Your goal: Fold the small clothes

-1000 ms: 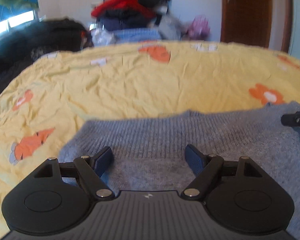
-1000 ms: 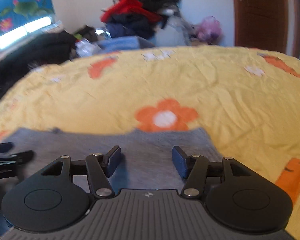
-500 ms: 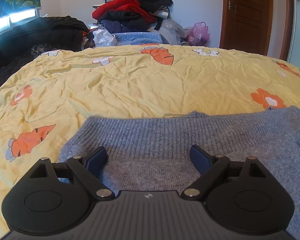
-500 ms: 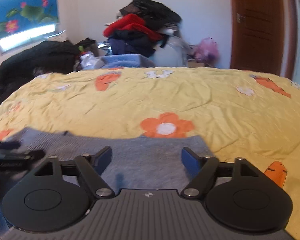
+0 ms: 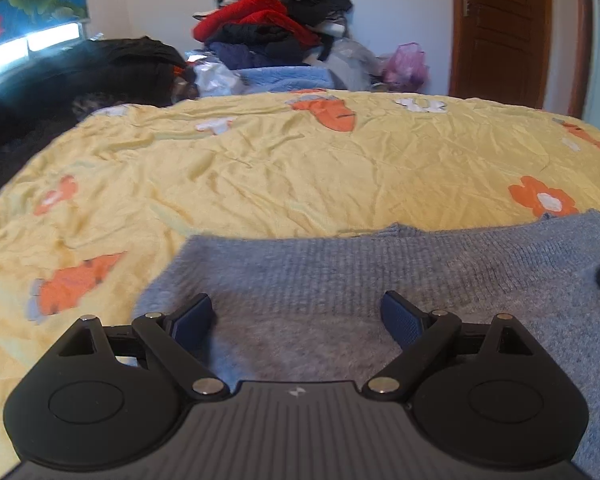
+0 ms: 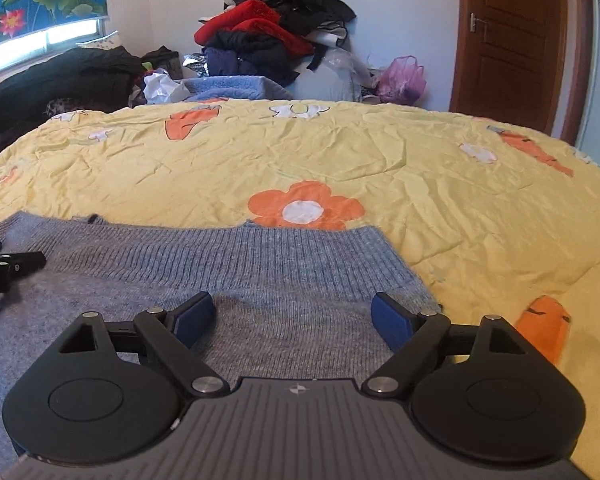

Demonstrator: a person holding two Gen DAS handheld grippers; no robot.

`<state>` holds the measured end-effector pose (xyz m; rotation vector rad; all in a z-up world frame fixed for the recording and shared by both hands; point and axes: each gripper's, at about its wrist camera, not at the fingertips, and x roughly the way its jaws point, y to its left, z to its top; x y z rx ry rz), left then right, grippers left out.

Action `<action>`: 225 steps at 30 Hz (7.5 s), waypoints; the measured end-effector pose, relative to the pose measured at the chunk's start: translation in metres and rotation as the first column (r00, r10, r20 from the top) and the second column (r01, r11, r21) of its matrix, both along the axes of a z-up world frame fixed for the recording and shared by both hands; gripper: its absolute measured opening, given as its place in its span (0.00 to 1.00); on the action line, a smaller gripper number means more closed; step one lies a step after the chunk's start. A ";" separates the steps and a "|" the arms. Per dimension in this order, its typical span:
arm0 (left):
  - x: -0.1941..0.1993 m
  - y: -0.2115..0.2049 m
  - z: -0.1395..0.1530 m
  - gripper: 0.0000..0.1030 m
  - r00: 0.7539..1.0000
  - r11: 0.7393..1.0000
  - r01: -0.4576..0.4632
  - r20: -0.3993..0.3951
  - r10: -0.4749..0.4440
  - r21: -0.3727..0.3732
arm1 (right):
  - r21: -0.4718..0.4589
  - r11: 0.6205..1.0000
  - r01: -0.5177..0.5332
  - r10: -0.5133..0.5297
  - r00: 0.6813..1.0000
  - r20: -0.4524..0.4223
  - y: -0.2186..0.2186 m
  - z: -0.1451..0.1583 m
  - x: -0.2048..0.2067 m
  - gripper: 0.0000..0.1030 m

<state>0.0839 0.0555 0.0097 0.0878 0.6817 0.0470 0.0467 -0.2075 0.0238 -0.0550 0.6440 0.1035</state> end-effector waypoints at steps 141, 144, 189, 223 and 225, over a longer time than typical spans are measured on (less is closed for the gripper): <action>-0.132 -0.153 -0.008 0.84 0.781 0.760 0.616 0.030 -0.624 -0.208 | 0.477 0.878 -0.027 0.170 0.950 -0.260 -0.128 0.013 0.047 0.12; -0.136 -0.157 -0.001 0.84 0.767 0.752 0.634 0.025 -0.641 -0.180 | 0.546 0.838 0.003 0.155 0.958 -0.243 -0.138 0.007 0.041 0.18; -0.061 0.055 0.018 0.68 0.968 0.702 0.084 -0.109 -0.225 -0.707 | 0.717 0.696 0.035 0.259 0.919 -0.296 -0.074 -0.010 -0.001 0.72; -0.110 -0.030 0.028 0.78 0.932 0.895 0.343 -0.013 -0.361 -0.285 | 0.680 0.733 -0.027 0.271 0.928 -0.255 -0.034 0.028 0.036 0.58; -0.112 -0.037 0.018 0.78 0.930 0.900 0.343 -0.037 -0.366 -0.269 | 0.636 0.772 -0.024 0.273 0.915 -0.296 -0.019 0.019 0.047 0.51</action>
